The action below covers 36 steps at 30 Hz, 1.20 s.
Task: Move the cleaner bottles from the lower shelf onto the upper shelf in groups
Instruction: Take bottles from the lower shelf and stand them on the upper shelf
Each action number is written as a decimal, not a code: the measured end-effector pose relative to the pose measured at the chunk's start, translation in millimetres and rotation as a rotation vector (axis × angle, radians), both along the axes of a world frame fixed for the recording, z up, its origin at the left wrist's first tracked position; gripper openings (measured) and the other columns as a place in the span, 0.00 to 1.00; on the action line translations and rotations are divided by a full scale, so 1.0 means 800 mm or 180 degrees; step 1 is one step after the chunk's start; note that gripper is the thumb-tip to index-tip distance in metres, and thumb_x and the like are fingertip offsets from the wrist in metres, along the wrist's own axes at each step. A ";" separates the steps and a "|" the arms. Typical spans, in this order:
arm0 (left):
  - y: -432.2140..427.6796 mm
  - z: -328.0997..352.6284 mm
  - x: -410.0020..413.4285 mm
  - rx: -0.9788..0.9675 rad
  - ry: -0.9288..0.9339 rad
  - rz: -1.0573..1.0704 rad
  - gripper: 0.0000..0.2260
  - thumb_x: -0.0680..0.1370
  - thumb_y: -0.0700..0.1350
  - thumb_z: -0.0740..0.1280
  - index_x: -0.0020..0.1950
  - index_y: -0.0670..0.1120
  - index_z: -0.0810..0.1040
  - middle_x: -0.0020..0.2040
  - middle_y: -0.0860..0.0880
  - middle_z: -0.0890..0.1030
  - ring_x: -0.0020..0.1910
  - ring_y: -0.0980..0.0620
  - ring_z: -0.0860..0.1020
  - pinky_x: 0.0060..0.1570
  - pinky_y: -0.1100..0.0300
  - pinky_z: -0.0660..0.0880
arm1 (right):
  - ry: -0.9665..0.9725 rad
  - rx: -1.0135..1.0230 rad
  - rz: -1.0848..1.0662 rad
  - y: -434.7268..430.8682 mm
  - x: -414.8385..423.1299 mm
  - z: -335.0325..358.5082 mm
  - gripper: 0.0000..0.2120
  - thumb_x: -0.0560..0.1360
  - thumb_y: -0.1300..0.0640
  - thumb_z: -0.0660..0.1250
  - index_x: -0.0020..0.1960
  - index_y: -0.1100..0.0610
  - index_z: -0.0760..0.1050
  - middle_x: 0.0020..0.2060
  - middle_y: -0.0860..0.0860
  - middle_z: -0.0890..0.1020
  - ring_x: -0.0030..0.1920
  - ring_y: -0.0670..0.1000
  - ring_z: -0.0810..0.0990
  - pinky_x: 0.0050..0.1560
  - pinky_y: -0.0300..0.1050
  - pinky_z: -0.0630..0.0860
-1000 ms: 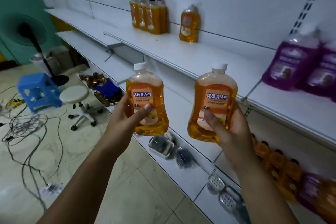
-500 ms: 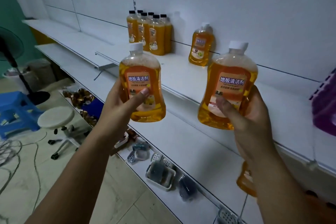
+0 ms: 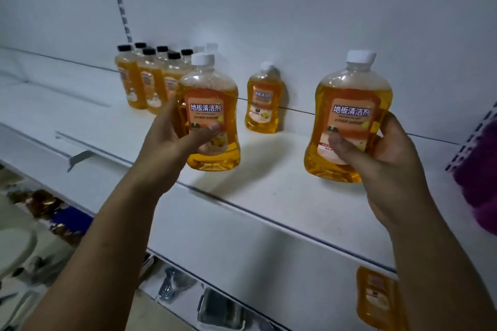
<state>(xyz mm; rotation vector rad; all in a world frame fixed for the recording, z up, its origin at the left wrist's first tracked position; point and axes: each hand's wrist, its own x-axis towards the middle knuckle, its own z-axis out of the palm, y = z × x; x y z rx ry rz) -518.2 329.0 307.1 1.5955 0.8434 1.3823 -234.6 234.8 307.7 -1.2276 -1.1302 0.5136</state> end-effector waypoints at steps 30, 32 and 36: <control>0.212 0.074 0.206 0.2145 0.3112 -0.0433 0.29 0.70 0.55 0.81 0.67 0.50 0.75 0.56 0.51 0.77 0.55 0.47 0.76 0.53 0.54 0.70 | -0.0095 -0.0576 -0.0949 0.141 0.089 -0.023 0.28 0.69 0.58 0.83 0.66 0.52 0.78 0.59 0.49 0.85 0.61 0.53 0.84 0.63 0.59 0.82; 0.214 0.069 0.209 0.2309 0.3272 -0.0330 0.27 0.70 0.57 0.80 0.64 0.49 0.77 0.52 0.51 0.76 0.55 0.45 0.77 0.60 0.51 0.68 | -0.0156 -0.0618 -0.0947 0.146 0.090 -0.029 0.29 0.69 0.58 0.83 0.68 0.53 0.77 0.60 0.49 0.85 0.62 0.53 0.83 0.64 0.61 0.81; 0.217 0.062 0.206 0.2416 0.3213 -0.0096 0.32 0.69 0.58 0.79 0.69 0.51 0.73 0.54 0.51 0.81 0.58 0.44 0.78 0.70 0.47 0.62 | -0.0315 -0.0671 -0.0983 0.151 0.090 -0.034 0.33 0.69 0.58 0.83 0.70 0.52 0.73 0.64 0.49 0.82 0.64 0.54 0.82 0.65 0.62 0.80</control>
